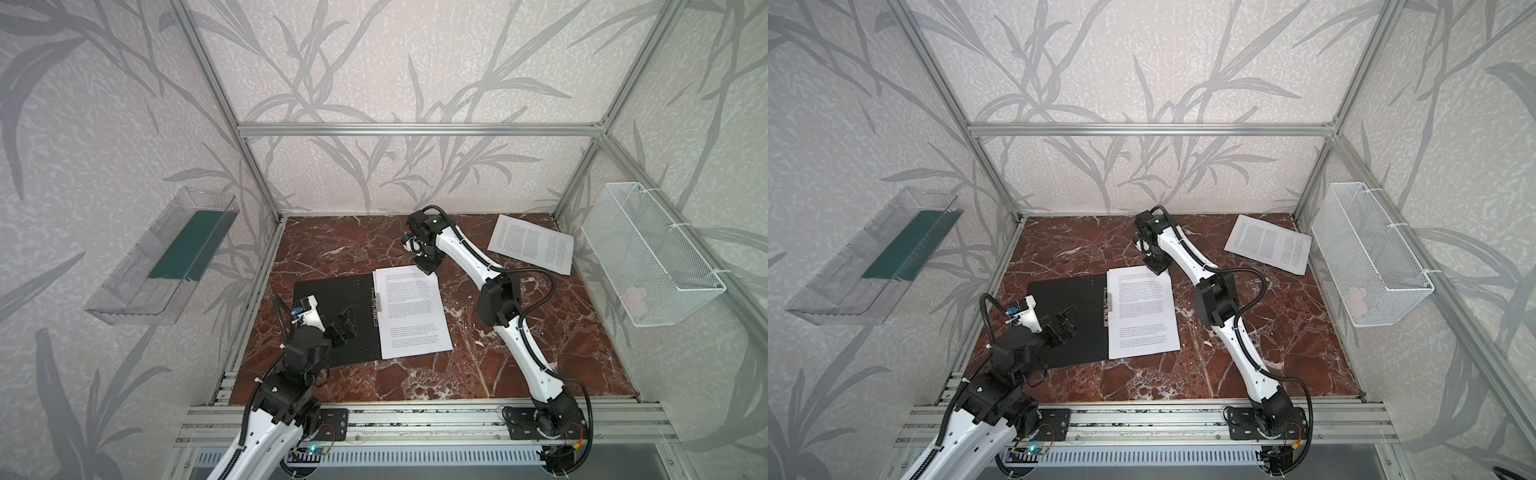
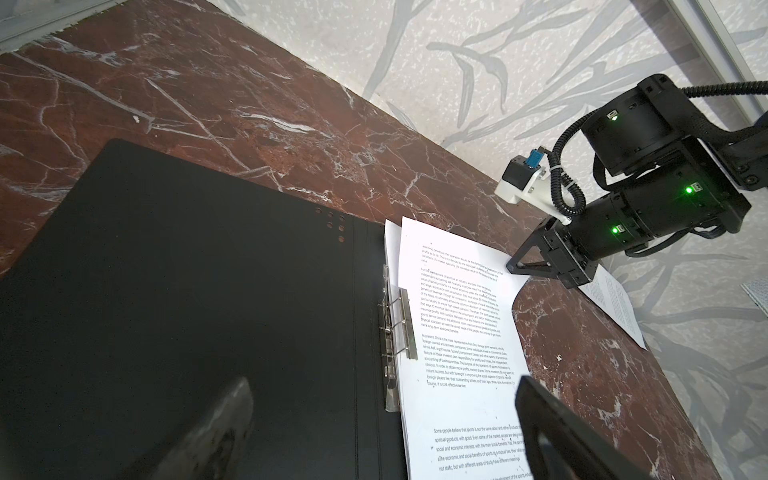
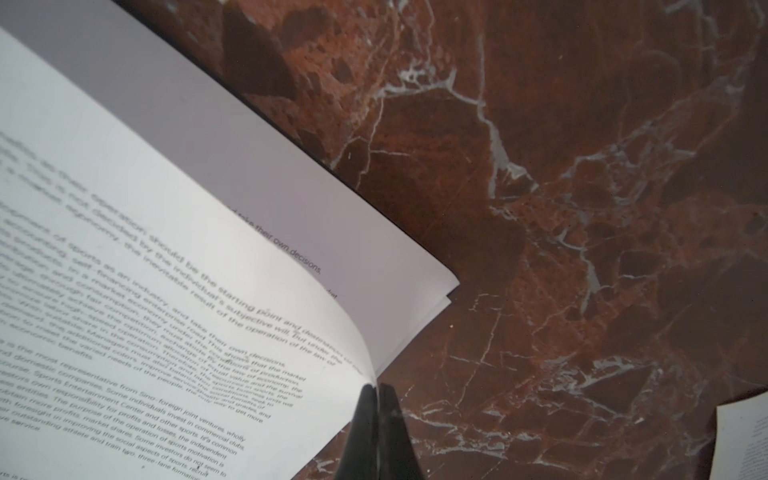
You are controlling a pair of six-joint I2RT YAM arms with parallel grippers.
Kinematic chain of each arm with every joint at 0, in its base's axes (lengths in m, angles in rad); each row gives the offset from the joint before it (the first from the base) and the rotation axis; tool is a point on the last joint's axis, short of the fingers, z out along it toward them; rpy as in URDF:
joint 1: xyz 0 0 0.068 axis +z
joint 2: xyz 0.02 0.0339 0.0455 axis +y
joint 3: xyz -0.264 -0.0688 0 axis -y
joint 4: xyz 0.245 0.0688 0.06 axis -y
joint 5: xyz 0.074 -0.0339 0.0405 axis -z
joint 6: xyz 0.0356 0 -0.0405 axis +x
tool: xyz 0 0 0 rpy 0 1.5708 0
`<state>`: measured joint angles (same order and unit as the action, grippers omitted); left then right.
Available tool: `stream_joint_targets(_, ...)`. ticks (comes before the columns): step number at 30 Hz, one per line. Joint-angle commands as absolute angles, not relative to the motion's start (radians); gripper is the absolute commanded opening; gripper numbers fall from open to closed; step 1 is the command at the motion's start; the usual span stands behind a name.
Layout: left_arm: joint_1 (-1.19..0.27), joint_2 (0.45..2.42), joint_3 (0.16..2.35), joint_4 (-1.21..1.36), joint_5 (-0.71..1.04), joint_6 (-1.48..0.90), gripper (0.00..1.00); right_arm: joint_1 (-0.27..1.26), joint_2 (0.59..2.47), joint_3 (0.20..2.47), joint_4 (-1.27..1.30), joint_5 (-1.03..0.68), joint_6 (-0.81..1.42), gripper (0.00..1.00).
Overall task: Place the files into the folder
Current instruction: 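Hold the sheet's far edge on the stack, then open the right gripper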
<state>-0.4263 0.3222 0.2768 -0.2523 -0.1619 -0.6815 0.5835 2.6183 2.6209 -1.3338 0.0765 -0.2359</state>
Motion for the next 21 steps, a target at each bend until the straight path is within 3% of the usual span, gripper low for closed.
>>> stream_joint_targets(1, -0.429, 0.321, 0.26, -0.229, -0.166, -0.686, 0.99, 0.59, 2.626, 2.651, -1.349, 0.058, -0.226, 0.0)
stream_joint_targets(21, -0.429, 0.32, 0.259, -0.227, -0.161, -0.687, 0.99, 0.592, 2.628, 2.654, -1.31, 0.044, -0.204, 0.0)
